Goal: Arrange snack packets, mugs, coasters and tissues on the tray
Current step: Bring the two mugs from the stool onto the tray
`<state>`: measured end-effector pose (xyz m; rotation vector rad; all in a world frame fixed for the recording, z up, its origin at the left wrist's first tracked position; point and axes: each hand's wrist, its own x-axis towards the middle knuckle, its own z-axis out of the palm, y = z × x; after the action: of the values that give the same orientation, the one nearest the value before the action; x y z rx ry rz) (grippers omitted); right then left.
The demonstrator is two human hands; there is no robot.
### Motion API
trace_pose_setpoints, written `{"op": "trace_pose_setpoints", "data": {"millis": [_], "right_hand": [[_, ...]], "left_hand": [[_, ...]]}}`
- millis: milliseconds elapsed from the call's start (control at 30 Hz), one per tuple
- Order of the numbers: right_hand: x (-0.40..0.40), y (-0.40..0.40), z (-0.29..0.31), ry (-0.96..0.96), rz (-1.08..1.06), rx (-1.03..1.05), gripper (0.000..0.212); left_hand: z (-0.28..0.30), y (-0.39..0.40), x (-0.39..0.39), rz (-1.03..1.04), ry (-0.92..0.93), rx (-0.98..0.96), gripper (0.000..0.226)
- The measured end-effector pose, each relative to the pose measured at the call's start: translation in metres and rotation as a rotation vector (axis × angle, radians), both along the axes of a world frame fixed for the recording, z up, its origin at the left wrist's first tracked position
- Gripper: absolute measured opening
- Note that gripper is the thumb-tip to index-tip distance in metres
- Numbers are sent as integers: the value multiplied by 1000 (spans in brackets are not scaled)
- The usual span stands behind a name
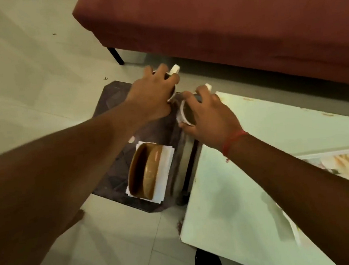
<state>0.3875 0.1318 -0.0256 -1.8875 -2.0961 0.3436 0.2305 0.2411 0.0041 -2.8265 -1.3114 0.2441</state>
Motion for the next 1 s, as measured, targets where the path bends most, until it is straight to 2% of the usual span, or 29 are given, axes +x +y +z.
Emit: {"op": "trace_pose_setpoints", "data": {"millis": [133,267,433,567,733,1000], "right_hand": [[80,-73,3,3,-192,-133,71],[146,-154,-1,88,-376,-293,76],[201,-239,-10,166,-540,-386,78],[235,-288,-21,250,-570,-403,67],[274,-324,-39,298,-631,-467,88],[299,-345,-63,275,-642,-435,87]], "left_hand": [[8,-42,74,-113,-25,-29,69],[-3,-107,153,-192,-36,-141,66],[-19,-195,243,-297,-23,-281,64],[-25,-248,304,-396,19,-303,66],[-42,-283,366,-457,84,-371,69],[-82,-290,403,-477,130,-405,72]]}}
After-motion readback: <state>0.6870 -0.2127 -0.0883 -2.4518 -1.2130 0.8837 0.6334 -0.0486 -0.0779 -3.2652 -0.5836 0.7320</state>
